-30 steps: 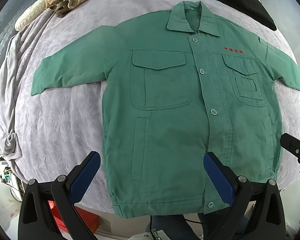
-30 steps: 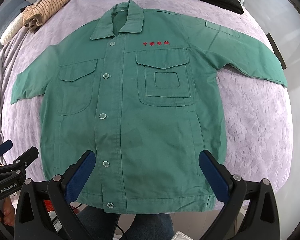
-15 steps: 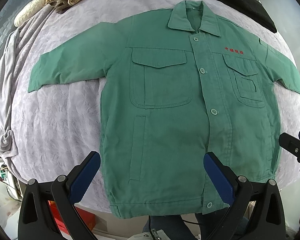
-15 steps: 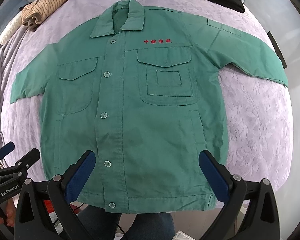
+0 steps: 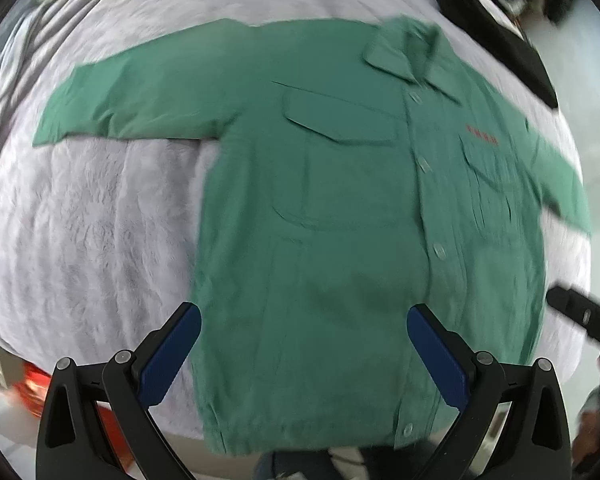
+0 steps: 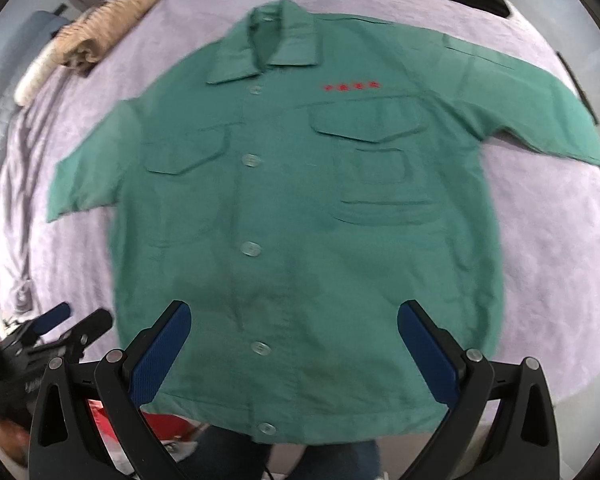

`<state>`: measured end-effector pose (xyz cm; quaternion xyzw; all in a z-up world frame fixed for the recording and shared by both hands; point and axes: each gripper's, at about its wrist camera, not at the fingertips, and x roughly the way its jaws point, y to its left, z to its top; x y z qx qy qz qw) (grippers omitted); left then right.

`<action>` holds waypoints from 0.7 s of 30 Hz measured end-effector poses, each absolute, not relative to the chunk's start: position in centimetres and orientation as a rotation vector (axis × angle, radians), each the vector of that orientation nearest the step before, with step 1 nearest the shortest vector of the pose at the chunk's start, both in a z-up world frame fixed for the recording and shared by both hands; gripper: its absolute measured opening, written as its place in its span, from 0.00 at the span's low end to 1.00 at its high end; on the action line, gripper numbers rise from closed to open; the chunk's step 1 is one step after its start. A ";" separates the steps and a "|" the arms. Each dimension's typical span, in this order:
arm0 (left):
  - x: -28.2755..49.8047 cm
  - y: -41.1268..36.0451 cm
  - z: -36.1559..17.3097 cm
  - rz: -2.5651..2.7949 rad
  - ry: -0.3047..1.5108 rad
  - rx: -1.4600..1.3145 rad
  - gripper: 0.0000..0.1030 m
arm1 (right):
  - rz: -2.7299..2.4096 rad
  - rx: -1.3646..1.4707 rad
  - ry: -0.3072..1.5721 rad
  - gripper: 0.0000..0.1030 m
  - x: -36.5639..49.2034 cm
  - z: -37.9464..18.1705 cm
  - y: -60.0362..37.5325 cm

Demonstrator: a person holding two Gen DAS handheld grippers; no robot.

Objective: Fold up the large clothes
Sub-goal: 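Grasp the side edge of the green jacket with the left tool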

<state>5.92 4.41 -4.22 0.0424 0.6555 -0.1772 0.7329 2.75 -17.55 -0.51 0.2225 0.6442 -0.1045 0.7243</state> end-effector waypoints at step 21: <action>30.4 27.1 -17.0 0.008 1.145 -0.431 0.93 | 0.083 0.413 1.448 1.00 13.8 -10.2 -5.5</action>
